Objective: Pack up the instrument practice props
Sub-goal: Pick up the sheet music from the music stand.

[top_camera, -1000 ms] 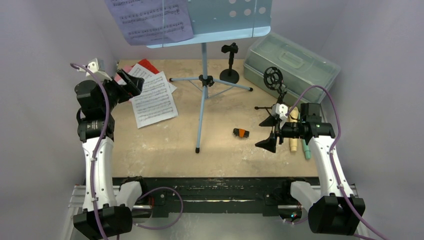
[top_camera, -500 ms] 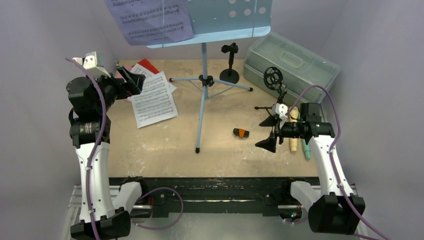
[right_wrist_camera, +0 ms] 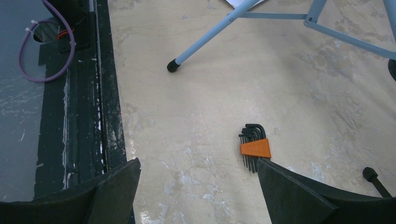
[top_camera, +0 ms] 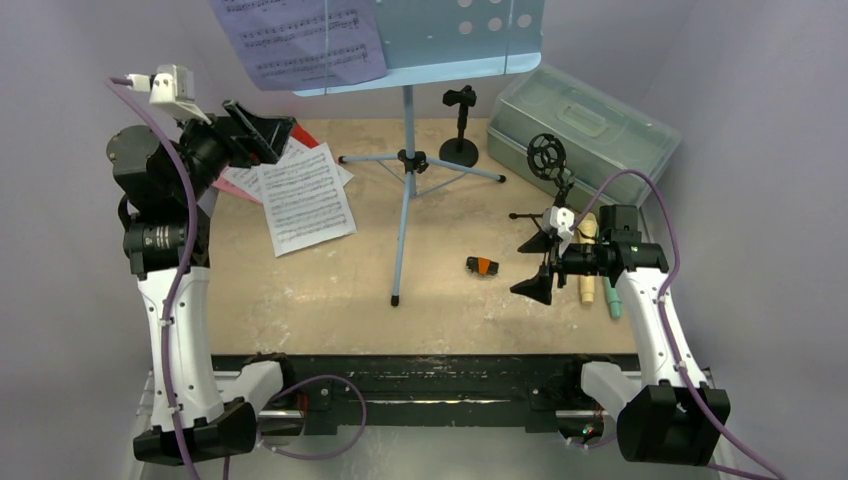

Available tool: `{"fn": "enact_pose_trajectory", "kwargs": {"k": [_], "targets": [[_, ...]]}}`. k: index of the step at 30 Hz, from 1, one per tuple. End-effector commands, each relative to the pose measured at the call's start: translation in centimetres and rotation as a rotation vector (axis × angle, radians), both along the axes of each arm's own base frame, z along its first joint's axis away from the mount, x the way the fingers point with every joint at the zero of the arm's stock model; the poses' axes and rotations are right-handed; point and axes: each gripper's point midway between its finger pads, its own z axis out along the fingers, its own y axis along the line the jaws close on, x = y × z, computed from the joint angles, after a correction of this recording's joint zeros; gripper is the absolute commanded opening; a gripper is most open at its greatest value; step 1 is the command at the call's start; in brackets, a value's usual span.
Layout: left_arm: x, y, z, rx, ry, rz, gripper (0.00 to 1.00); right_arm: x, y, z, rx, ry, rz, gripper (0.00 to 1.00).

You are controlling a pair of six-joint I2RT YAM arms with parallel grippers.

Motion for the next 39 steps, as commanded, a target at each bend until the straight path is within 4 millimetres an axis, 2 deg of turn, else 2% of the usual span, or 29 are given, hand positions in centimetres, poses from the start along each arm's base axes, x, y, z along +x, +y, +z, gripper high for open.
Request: {"fn": "enact_pose_trajectory", "kwargs": {"k": [1,6,8,12,16,20,25,30,31,35,39], "targets": [[0.1,-0.1,4.4,-0.001,-0.096,-0.001,0.96,-0.1,0.1,0.5,-0.003,-0.035,0.016,0.99],[2.3,2.7,7.2,0.029,-0.165,0.156,0.97,-0.1,0.2,0.7,-0.001,-0.04,0.018,0.99],[2.9,2.6,8.4,0.019,-0.216,0.142,0.97,-0.2,0.2,0.7,-0.002,-0.041,0.017,0.99],[3.6,1.1,10.6,-0.02,-0.292,0.035,0.96,-0.2,0.1,0.7,-0.005,-0.048,0.017,0.99],[5.1,1.2,10.4,-0.034,-0.295,0.016,0.94,-0.2,0.1,0.7,-0.006,-0.048,0.017,0.99],[5.7,0.5,11.0,-0.09,-0.356,-0.095,0.87,-0.2,0.1,0.7,-0.005,-0.047,0.017,0.99],[4.7,0.2,11.6,-0.189,-0.428,-0.241,0.71,-0.2,0.1,0.7,-0.008,-0.051,0.016,0.99],[4.1,0.3,11.6,-0.204,-0.449,-0.253,0.52,-0.2,0.1,0.6,-0.008,-0.046,0.016,0.99],[4.2,0.3,11.6,-0.204,-0.448,-0.251,0.45,-0.2,0.1,0.6,-0.008,-0.047,0.016,0.99],[4.4,0.4,11.5,-0.213,-0.448,-0.255,0.36,-0.2,0.1,0.6,-0.008,-0.048,0.017,0.99],[4.3,0.2,11.7,-0.212,-0.458,-0.269,0.31,-0.2,0.1,0.6,-0.009,-0.048,0.016,0.99]]}}
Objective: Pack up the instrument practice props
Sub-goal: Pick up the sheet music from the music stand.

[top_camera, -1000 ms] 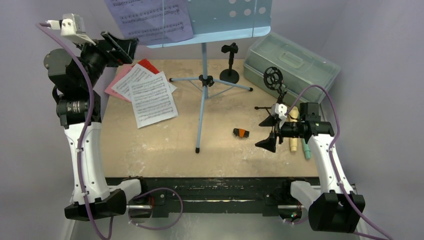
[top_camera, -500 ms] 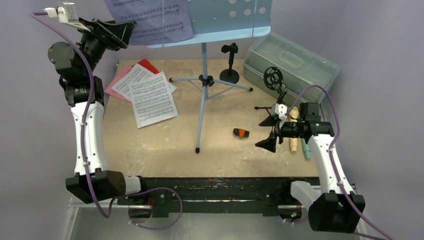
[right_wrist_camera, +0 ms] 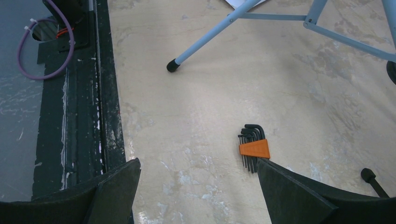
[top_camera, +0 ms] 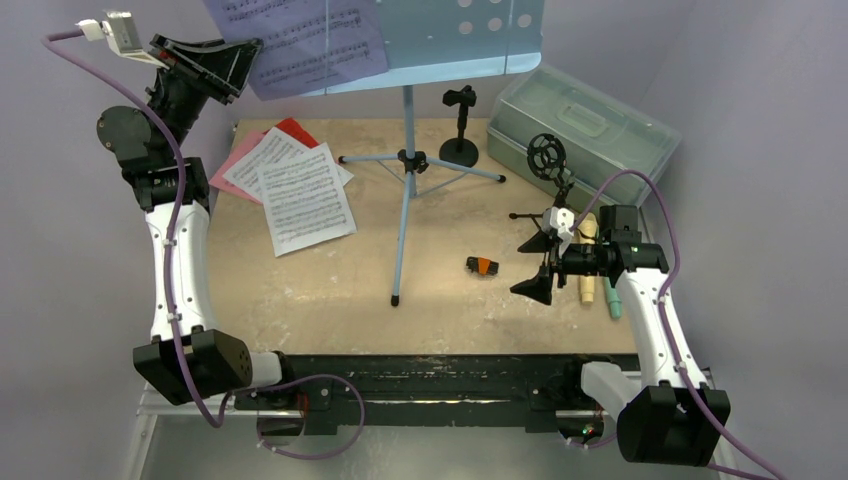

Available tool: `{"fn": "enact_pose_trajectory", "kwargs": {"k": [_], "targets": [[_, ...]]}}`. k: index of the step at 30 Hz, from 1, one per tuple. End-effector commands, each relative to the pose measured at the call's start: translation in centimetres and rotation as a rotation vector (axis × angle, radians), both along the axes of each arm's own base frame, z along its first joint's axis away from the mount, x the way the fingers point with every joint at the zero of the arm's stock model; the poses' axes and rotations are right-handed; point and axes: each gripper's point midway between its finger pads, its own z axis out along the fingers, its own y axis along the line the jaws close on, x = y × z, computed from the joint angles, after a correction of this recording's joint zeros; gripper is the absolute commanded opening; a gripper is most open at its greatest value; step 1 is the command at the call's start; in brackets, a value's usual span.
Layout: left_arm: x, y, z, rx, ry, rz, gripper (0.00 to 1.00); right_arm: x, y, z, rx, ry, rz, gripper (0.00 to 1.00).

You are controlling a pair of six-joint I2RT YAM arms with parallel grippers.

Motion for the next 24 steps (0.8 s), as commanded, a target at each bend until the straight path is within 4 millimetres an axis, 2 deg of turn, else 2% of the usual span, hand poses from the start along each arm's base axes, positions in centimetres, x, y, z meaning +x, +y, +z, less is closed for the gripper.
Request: {"fn": "enact_pose_trajectory", "kwargs": {"k": [1,5,9,16,24], "targets": [[-1.5,-0.5,1.4,0.023,-0.075,-0.026,0.29,-0.2,0.1,0.5,-0.007,-0.037,0.012,0.99],[-1.8,-0.5,1.6,0.034,-0.085,-0.016,0.12,-0.2,0.1,0.5,-0.007,-0.036,0.012,0.99],[-2.0,-0.5,1.7,0.05,-0.092,-0.002,0.0,-0.1,0.1,0.5,-0.007,-0.036,0.012,0.99],[-2.8,-0.6,2.4,0.055,-0.115,0.014,0.0,-0.1,0.1,0.5,-0.007,-0.036,0.012,0.99],[-2.8,0.7,2.6,0.024,-0.077,0.121,0.0,-0.2,0.1,0.4,-0.007,-0.034,0.012,0.99]]}}
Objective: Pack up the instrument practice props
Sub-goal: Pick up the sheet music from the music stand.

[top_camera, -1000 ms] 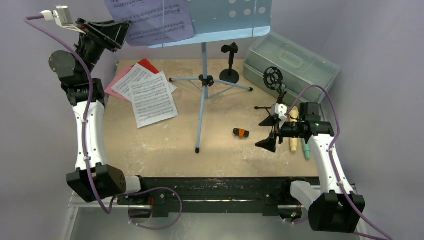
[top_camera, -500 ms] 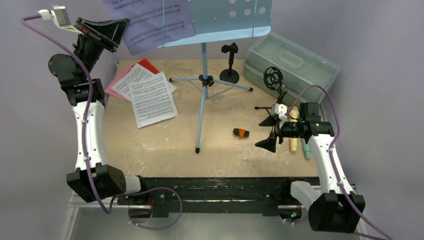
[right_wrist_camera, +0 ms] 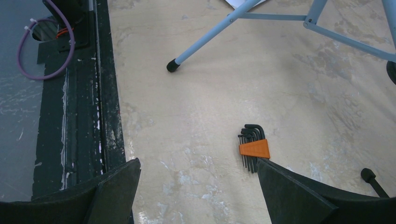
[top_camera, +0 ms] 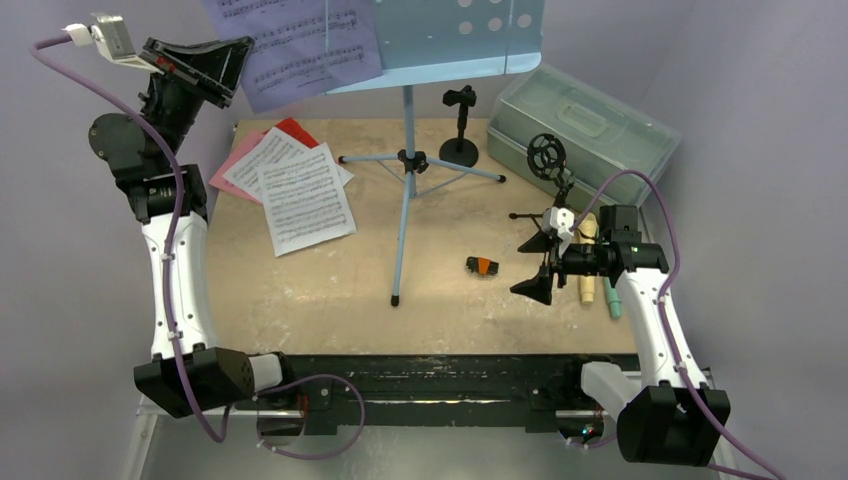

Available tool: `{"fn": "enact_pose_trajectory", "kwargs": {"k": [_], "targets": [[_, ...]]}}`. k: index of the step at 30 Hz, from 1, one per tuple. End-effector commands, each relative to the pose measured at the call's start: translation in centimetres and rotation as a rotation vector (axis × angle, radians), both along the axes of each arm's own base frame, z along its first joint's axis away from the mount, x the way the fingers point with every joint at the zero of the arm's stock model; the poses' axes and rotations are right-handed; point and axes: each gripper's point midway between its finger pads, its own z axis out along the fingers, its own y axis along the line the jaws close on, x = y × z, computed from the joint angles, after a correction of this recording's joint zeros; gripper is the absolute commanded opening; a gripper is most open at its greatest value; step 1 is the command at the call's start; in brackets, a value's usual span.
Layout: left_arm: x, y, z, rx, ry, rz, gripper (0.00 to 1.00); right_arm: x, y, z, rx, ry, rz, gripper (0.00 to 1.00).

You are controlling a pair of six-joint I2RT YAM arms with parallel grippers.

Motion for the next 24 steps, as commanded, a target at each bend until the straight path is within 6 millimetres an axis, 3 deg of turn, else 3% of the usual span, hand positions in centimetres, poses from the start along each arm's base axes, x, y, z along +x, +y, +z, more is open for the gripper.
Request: {"fn": "enact_pose_trajectory", "kwargs": {"k": [1,5,12,24], "targets": [[-0.8,1.3,1.1,-0.015,-0.006,0.113,0.0,-0.2,0.1,0.5,-0.007,-0.036,0.012,0.99],[0.1,3.9,0.4,-0.073,0.112,0.281,0.0,-0.2,0.1,0.5,-0.007,-0.036,0.012,0.99],[-0.6,8.3,-1.0,-0.164,0.254,0.57,0.0,-0.1,0.1,0.3,-0.008,-0.031,0.012,0.99],[-1.1,11.4,-4.9,-0.157,0.349,0.782,0.0,0.0,0.0,0.2,-0.009,-0.027,0.011,0.99]]}}
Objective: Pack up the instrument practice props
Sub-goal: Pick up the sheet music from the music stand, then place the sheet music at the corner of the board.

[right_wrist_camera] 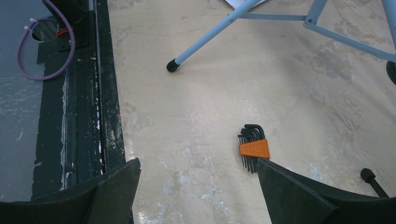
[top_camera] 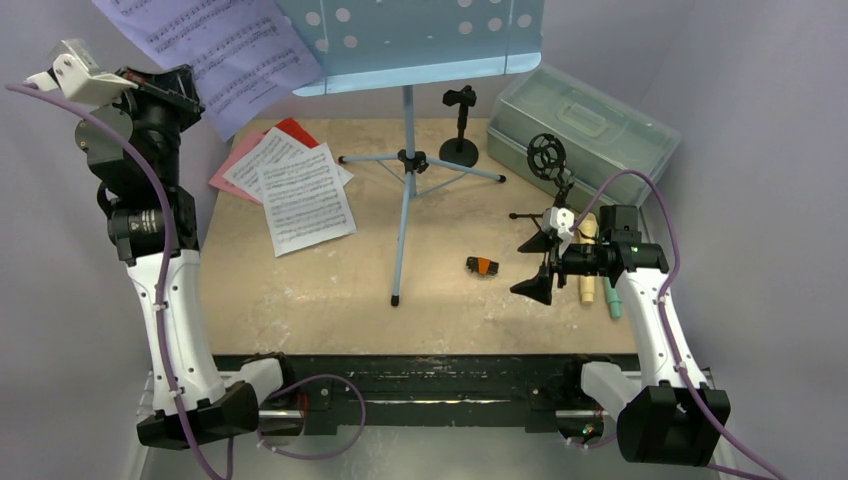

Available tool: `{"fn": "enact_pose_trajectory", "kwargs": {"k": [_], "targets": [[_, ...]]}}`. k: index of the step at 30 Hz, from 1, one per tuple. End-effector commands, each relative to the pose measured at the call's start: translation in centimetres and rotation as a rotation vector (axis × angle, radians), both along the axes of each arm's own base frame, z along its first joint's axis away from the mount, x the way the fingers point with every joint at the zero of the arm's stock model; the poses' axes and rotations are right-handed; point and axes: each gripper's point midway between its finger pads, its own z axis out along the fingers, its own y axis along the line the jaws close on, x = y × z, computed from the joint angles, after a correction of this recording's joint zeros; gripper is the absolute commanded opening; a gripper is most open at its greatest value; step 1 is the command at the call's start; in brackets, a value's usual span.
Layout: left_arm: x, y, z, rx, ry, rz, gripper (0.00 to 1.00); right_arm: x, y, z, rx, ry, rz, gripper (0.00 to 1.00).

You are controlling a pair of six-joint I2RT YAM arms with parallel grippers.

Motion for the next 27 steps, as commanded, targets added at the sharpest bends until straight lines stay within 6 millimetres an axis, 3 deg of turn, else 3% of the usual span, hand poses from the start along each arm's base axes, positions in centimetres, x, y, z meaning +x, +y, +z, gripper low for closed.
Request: {"fn": "enact_pose_trajectory", "kwargs": {"k": [1,10,18,24,27], "targets": [[-0.6,1.7,-1.3,0.023,0.04,0.11,0.0,0.0,0.0,0.2,-0.009,-0.026,0.011,0.99],[0.3,2.8,-4.7,0.027,0.102,0.156,0.0,0.0,0.0,0.2,-0.01,-0.026,0.011,0.99],[1.9,3.6,-9.7,0.032,0.168,0.179,0.0,-0.1,0.0,0.2,-0.01,-0.028,0.011,0.99],[4.3,3.6,-15.5,0.045,0.214,0.146,0.0,-0.1,0.1,0.2,-0.011,-0.03,0.012,0.99],[6.2,3.4,-19.7,0.045,0.233,0.099,0.0,-0.1,0.1,0.1,-0.011,-0.027,0.012,0.99]]}}
